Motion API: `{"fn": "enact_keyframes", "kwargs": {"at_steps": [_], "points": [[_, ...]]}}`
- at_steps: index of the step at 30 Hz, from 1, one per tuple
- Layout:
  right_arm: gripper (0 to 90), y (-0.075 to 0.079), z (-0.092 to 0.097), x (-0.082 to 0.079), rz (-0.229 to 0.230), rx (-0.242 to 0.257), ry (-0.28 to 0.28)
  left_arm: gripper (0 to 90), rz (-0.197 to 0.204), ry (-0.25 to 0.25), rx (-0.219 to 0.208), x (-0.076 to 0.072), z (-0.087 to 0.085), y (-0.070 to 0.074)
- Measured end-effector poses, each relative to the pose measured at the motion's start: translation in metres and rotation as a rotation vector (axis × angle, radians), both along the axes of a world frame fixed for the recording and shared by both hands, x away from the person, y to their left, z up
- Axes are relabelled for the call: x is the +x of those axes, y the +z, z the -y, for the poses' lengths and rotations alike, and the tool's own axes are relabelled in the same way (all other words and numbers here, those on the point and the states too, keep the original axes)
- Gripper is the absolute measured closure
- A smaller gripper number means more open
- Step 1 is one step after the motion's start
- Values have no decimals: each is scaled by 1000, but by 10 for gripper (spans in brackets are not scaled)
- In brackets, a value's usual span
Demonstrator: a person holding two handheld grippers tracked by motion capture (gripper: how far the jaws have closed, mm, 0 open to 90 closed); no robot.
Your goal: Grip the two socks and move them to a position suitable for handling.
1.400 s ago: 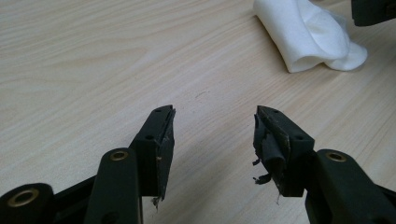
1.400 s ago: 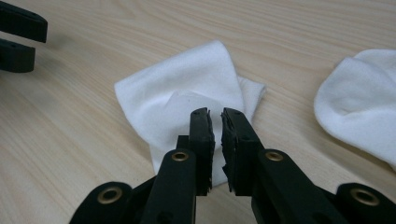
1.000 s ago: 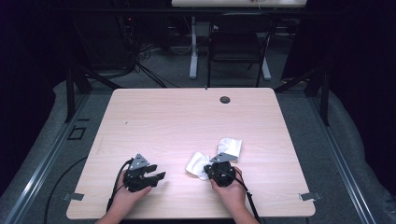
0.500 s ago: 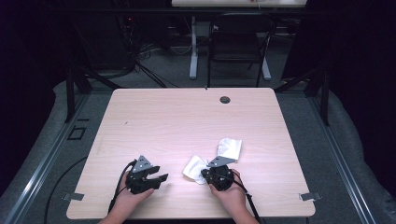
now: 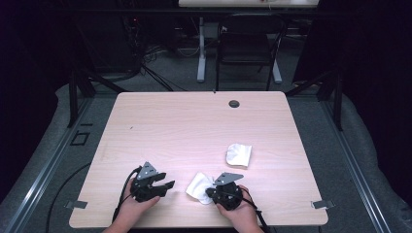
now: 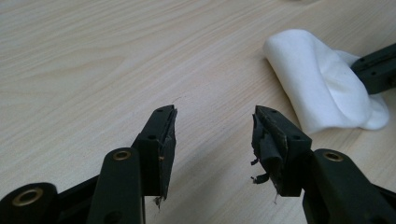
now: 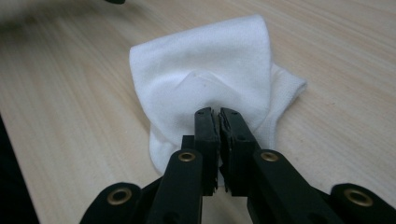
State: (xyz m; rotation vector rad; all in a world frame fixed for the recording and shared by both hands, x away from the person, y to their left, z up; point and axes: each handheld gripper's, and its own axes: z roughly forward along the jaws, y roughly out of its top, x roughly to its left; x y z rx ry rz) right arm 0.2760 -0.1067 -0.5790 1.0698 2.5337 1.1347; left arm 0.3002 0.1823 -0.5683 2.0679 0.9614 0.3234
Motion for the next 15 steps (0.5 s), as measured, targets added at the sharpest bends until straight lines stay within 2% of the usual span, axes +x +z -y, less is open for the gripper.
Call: {"fn": "enact_keyframes", "kwargs": {"at_steps": [4, 7, 9, 13, 15], "points": [[846, 1, 1, -7, -7, -11, 22, 494, 1, 3, 0, 0, 0, 1], [795, 4, 4, -9, -18, -16, 24, 494, 0, 4, -1, 1, -1, 1], [786, 8, 8, -8, -3, 10, 12, 493, 1, 12, -4, 1, -2, 0], [801, 22, 22, 4, 51, 31, -50, 493, -3, 15, -10, 2, -3, 0], [827, 25, 33, 16, 61, 16, -114, 493, -3, 16, -5, 3, -4, 0]]}}
